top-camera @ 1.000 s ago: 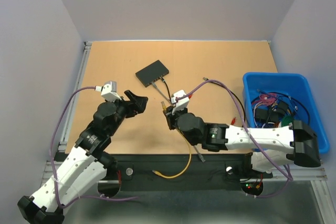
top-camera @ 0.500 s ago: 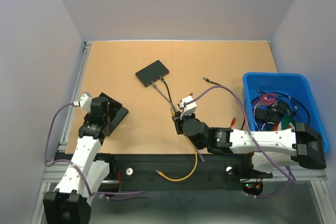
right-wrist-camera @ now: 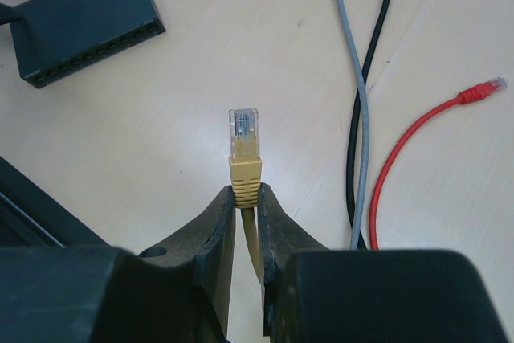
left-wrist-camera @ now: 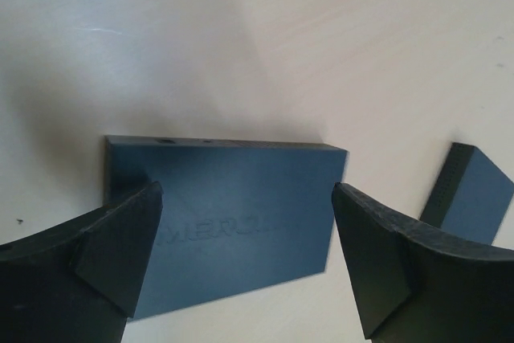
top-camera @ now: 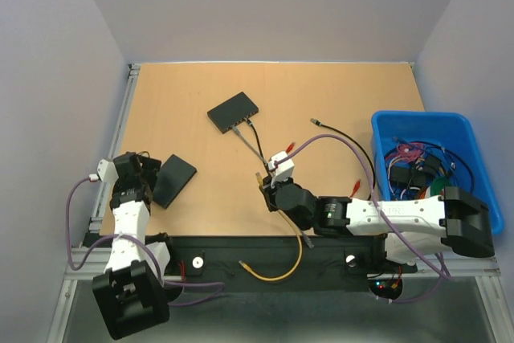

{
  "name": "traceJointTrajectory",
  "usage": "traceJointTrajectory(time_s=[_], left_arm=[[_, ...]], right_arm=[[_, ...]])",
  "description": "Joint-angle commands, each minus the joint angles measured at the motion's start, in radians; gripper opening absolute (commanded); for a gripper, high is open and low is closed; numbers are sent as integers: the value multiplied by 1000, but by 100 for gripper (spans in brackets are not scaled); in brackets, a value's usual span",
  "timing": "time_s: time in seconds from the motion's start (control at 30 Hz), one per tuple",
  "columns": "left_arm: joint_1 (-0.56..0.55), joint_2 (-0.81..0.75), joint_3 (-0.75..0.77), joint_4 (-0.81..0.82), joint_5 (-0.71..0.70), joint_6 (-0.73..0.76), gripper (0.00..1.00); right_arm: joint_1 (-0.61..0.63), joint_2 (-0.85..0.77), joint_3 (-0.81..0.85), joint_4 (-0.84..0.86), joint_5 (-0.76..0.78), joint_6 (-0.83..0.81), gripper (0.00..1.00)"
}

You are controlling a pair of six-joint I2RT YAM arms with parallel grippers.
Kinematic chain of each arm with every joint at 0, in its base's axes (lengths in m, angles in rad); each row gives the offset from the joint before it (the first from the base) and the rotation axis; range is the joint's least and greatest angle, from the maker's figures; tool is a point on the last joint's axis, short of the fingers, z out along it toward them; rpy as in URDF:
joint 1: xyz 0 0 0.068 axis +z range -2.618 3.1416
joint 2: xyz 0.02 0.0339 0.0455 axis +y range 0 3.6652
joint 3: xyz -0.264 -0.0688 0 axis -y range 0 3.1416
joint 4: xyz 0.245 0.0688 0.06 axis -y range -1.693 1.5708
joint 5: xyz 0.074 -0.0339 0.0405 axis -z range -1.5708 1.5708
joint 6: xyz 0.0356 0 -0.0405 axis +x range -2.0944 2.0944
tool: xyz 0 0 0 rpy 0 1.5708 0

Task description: Insert the plug into the switch port

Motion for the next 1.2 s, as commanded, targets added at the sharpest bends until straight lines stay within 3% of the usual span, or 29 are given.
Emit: traceJointTrajectory(time_s=[0.0,0.4,0.63,0.7,0.77,0.8,0.9,1.17], left_arm=[[69,91,-78,131,160,16,99],[54,101,-144,194,185,18,99],[46,17,-28,57,-44,7,99],[64,53,-31,70,-4,4,99],[155,126,-136,156,213,-21,99],[187,149,-164,183,255,-27,99],[248,159,-210,203,239,-50,99],[252,5,-279,181,248,-102,98]], right_arm=[[-7,25,28,34,-33,12,0],[-8,-12,6,33,-27,34,0],[-7,29,40,17,-44,54,0],[-9,22,31,19,-46,58,0],[-9,20,31,19,-52,51,0],[-9,25,35,19,-64,43,0],[-10,28,55,10,-79,-3,1],[-28,46,65,2,-121,-32,0]])
